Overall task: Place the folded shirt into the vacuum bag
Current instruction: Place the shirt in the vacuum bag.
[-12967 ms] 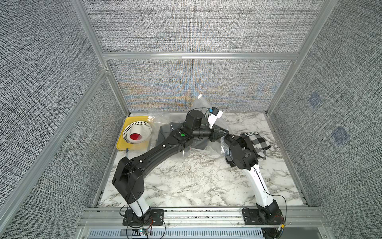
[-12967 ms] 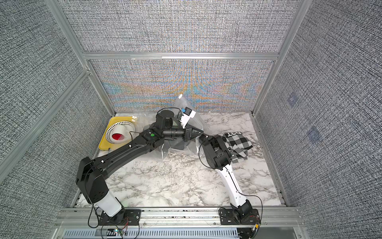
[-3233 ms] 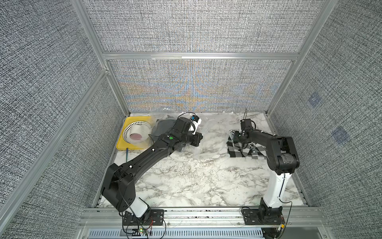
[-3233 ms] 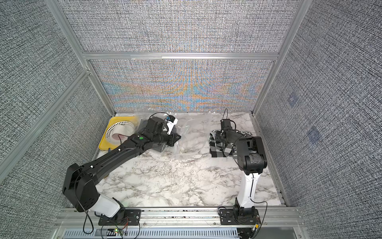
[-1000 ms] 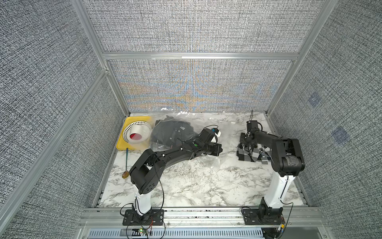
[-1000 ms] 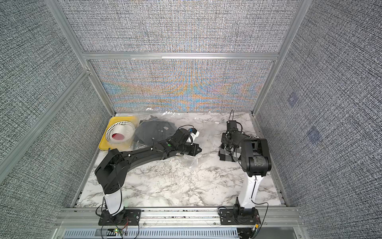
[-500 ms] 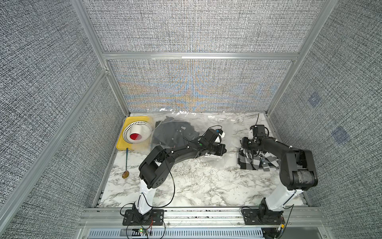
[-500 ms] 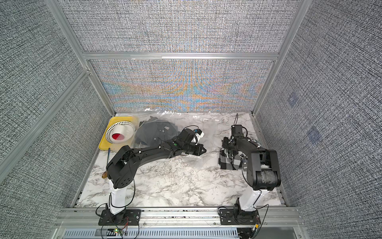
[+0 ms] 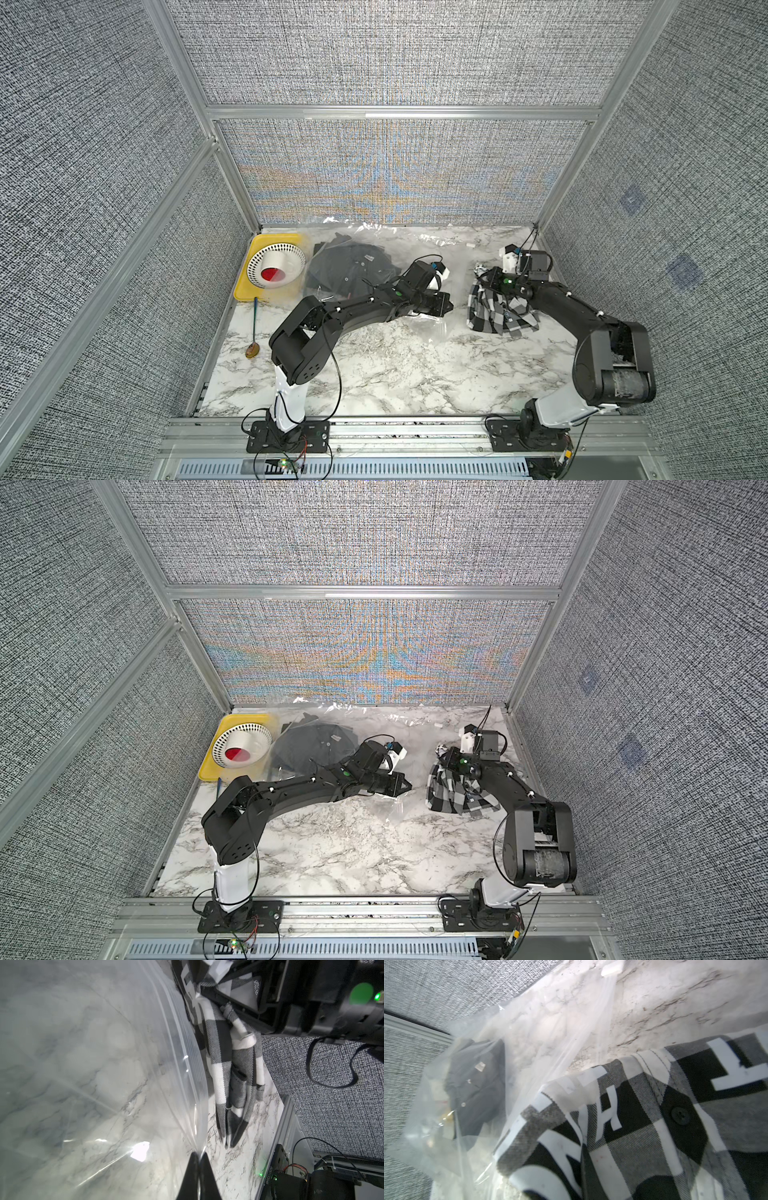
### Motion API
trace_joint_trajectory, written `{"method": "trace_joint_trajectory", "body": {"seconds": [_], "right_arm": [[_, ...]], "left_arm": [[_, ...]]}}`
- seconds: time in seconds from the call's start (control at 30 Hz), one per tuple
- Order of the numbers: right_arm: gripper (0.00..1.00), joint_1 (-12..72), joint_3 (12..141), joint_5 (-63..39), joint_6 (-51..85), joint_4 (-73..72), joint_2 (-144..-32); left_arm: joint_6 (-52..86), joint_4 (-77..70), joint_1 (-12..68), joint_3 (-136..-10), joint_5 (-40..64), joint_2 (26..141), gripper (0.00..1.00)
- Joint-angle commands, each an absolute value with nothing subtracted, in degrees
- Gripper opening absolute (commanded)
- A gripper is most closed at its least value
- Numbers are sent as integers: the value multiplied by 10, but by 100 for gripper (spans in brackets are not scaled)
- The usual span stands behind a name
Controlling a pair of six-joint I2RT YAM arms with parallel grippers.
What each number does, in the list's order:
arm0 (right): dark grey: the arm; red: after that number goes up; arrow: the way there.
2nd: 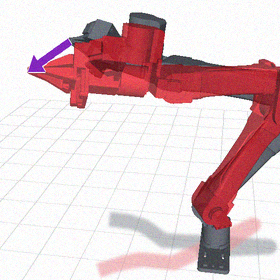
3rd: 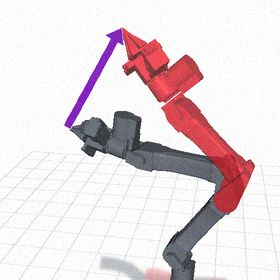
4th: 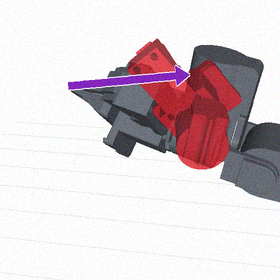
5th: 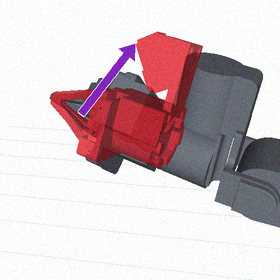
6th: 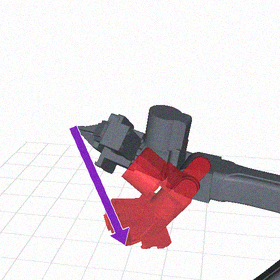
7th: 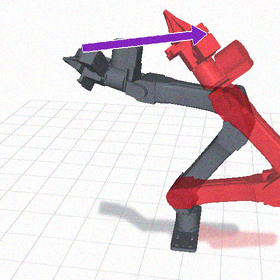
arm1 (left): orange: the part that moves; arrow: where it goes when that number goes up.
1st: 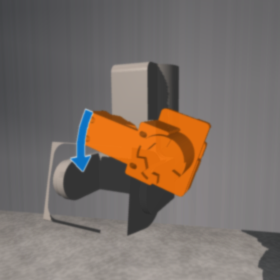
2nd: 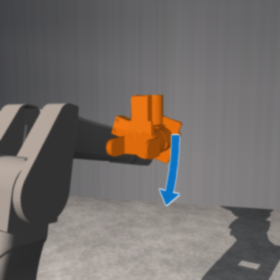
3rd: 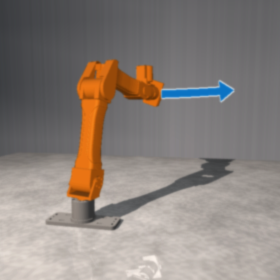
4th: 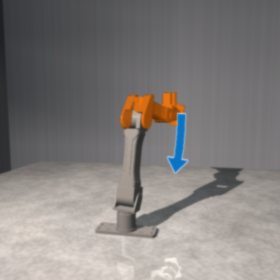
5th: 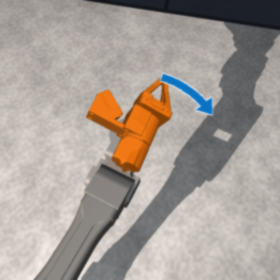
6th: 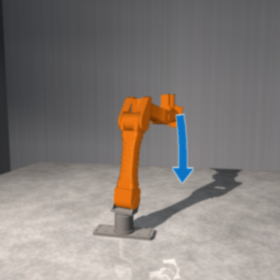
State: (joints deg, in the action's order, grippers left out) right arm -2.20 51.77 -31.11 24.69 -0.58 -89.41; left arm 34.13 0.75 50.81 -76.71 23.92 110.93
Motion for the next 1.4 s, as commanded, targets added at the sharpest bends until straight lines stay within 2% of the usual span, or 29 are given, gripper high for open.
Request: {"method": "trace_joint_trajectory", "body": {"seconds": [0.0,0.27,0.6,0.83,1.0,1.23,1.37], "right_arm": [[0,-21,486,-394,349,-142,-887],[0,1,396,-362,467,-330,-895],[0,19,356,-335,491,-405,-938],[0,29,406,-337,483,-389,-1012],[0,27,522,-361,501,-306,-1081],[0,27,581,-381,553,-295,-1088],[0,32,579,-383,604,-336,-1085]], "left_arm": [[348,-15,507,-766,230,1099,0],[387,-71,506,-752,221,1081,0],[421,-141,505,-730,218,1066,0],[420,-147,505,-725,256,1073,0],[411,-124,506,-721,289,1080,0],[399,-91,507,-714,300,1085,0],[397,-84,508,-718,305,1091,0]]}}
